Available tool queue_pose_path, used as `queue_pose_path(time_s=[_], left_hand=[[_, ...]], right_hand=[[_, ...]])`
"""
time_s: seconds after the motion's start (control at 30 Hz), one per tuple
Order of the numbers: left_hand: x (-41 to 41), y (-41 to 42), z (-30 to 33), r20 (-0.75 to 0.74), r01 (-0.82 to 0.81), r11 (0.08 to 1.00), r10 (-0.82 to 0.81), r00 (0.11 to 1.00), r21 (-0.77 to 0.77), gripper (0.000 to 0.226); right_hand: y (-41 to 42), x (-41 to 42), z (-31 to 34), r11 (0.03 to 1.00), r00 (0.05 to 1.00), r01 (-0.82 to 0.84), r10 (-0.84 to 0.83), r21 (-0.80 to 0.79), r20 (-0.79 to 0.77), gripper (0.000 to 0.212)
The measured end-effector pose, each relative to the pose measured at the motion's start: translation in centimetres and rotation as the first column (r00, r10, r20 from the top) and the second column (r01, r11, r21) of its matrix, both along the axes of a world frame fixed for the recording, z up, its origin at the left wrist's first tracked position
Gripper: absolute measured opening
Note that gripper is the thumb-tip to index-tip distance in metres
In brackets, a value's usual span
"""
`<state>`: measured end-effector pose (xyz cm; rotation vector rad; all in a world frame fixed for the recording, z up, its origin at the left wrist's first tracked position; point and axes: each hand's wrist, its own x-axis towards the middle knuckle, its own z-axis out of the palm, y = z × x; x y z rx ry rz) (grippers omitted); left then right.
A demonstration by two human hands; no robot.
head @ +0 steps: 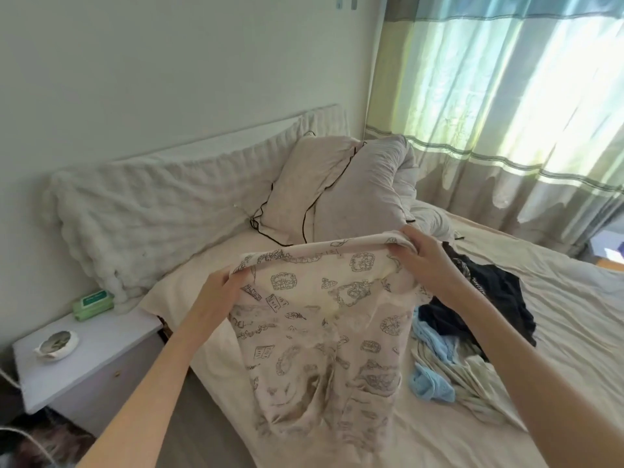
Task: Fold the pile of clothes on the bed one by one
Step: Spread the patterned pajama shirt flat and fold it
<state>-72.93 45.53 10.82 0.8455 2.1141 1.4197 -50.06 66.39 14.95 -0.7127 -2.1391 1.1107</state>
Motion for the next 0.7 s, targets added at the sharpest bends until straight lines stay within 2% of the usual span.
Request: queue_pose_path(time_s=[0.07, 0.13, 0.2, 0.27, 0.47, 0.6, 0.7], left_hand=[[0.2, -0.5, -0.4, -0.176, 0.012, 0.999, -0.019, 0.984, -0.044, 0.039], [0.4, -1.1, -0.4, -0.422, 0.000, 0.996, -0.036, 0.906, -0.085, 0.021], [0.9, -1.7, -0.3, -0.521, 0.006, 0.995, -0.059, 0.851, -0.103, 0.021], [1.9, -2.4, -0.7, -0.523, 0.006, 0.996, -0.051, 0.851, -0.088, 0.025], [8.0, -5.4, -2.9, -0.446, 0.058, 0.995, -0.088, 0.891, -0.081, 0.043], [11.3, -6.9, -2.2, -0.405, -0.018, 0.996, -0.021, 0.914, -0.092, 0.037], [14.3, -7.8, -0.3, -0.448, -0.057, 0.998, 0.041, 0.893, -0.021, 0.043]], right_hand=[[-0.6, 0.8, -0.6, 0.990, 0.995, 0.049, -0.060, 0.135, 0.075, 0.024], [-1.3, 2.0, -1.2, 0.953, 0.979, 0.105, -0.149, 0.284, 0.140, 0.023], [-2.1, 3.4, -2.1, 0.930, 0.972, 0.138, -0.194, 0.340, 0.136, 0.024], [-2.9, 5.0, -3.2, 0.933, 0.970, 0.155, -0.206, 0.326, 0.126, 0.025], [-5.2, 9.9, -5.5, 0.975, 0.948, 0.126, -0.173, 0.184, 0.268, 0.039], [-6.5, 13.6, -4.0, 0.989, 0.961, 0.086, -0.114, 0.118, 0.251, 0.043], [-6.9, 16.3, -1.5, 0.991, 0.969, 0.071, -0.096, 0.118, 0.226, 0.046]])
